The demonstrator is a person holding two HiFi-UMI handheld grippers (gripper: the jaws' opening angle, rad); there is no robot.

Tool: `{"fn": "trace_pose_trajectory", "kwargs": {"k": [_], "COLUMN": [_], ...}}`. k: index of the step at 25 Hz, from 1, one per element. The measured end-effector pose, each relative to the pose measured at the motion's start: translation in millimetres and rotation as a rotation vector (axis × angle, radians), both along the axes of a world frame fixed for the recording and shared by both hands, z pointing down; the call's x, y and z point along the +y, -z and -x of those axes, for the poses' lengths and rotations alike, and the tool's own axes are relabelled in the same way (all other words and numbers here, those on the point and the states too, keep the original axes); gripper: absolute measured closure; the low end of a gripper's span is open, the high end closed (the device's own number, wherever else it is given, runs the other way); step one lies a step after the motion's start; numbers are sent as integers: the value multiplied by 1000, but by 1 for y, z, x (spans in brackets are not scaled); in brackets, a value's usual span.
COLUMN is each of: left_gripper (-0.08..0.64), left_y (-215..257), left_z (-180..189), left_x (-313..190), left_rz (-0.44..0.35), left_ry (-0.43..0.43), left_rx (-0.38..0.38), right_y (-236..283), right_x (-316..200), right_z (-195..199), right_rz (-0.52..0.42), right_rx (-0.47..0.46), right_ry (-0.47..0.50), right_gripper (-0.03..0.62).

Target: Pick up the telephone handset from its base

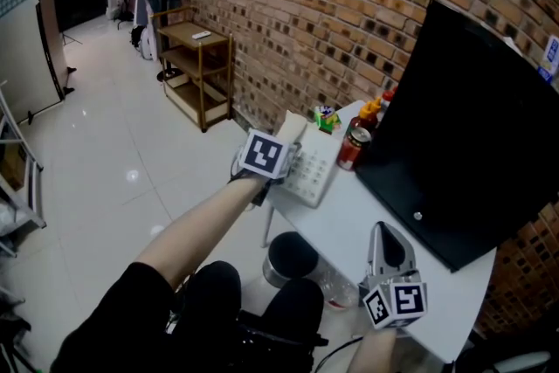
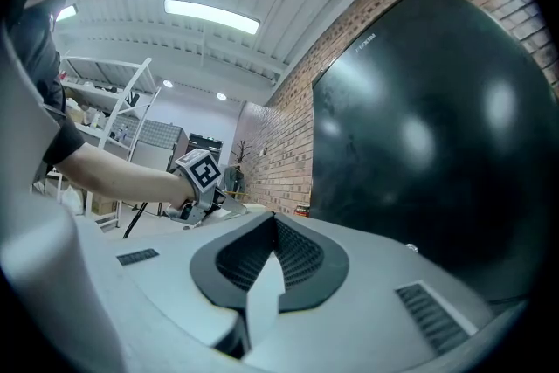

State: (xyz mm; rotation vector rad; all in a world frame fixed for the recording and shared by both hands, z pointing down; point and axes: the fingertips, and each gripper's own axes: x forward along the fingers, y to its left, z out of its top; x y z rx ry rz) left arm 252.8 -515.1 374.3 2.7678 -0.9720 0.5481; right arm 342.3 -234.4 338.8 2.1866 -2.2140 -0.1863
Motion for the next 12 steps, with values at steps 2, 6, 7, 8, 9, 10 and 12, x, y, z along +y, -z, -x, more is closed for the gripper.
{"fn": "trace_pose_trajectory", "kwargs": {"k": [2,6,7,8,9,10,12], "left_gripper": [255,273,290,292,296,298,316], "left_y": [-10,-19,-19,-21,-23,-26,-24], "left_z": [-3,-5,-6,-4,1,8,11], "left_x": [-1,-7,-8,-9,-11,-12,-14], "left_rz": [21,46,54,61,67,72,72], "left_ry": [1,20,26,36,58,85,108], "left_rx": [-12,-17,-14,-20,-44,-72,-65], "right_y": [-2,-3,-3,-3,-4,-5,-7], "right_x": [-2,-8,-10,-12,-14,-18,-24], "right_z": [1,2,3,3,4,4,6], "right_rz": [2,5,6,10,16,23,31], "right_rx": [1,-1,-2,-4,-5,-6,-3], "right_ry": [5,10,10,10,9,9,20], "right_gripper": [584,584,584,584,584,584,584]}}
